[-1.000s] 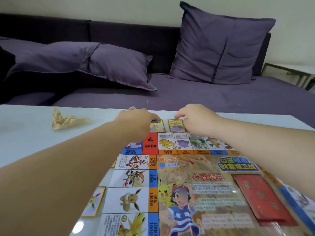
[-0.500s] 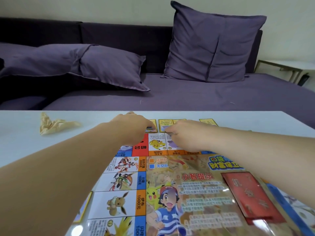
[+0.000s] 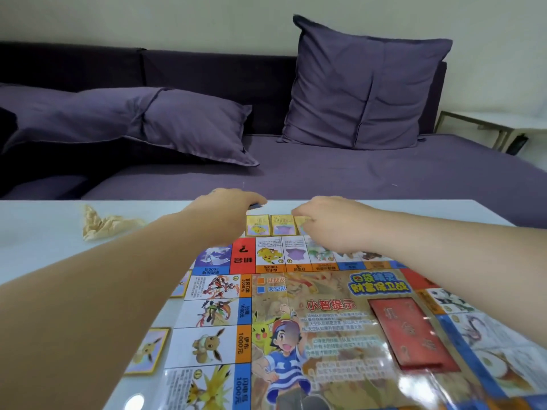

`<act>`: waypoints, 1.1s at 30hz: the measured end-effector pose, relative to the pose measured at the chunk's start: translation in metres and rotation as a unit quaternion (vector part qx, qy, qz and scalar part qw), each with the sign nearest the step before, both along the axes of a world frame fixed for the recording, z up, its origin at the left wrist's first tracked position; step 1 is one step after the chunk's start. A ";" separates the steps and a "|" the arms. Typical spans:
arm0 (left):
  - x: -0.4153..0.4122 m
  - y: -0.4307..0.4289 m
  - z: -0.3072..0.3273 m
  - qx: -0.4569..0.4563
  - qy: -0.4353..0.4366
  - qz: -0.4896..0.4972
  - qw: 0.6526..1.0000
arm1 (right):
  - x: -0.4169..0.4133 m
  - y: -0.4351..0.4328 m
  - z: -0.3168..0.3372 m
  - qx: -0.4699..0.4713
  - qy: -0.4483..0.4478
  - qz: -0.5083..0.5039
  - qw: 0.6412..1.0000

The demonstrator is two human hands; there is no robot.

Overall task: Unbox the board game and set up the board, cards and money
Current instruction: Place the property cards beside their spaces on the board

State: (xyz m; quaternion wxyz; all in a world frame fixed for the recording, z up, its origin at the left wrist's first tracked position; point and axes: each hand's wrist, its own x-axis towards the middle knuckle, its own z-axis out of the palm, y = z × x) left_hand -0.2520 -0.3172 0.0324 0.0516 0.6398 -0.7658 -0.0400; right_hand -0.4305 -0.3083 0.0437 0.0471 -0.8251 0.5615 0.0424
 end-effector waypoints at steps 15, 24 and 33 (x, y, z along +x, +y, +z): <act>-0.035 0.228 0.124 0.105 0.742 0.094 0.655 | -0.045 0.200 0.149 0.011 -0.231 -0.035 0.972; -0.063 0.351 0.075 0.176 0.782 0.067 0.594 | -0.049 0.323 0.099 0.100 -0.433 -0.060 0.894; -0.089 0.362 0.032 0.178 0.757 0.113 0.618 | -0.050 0.332 0.033 0.137 -0.606 -0.174 0.764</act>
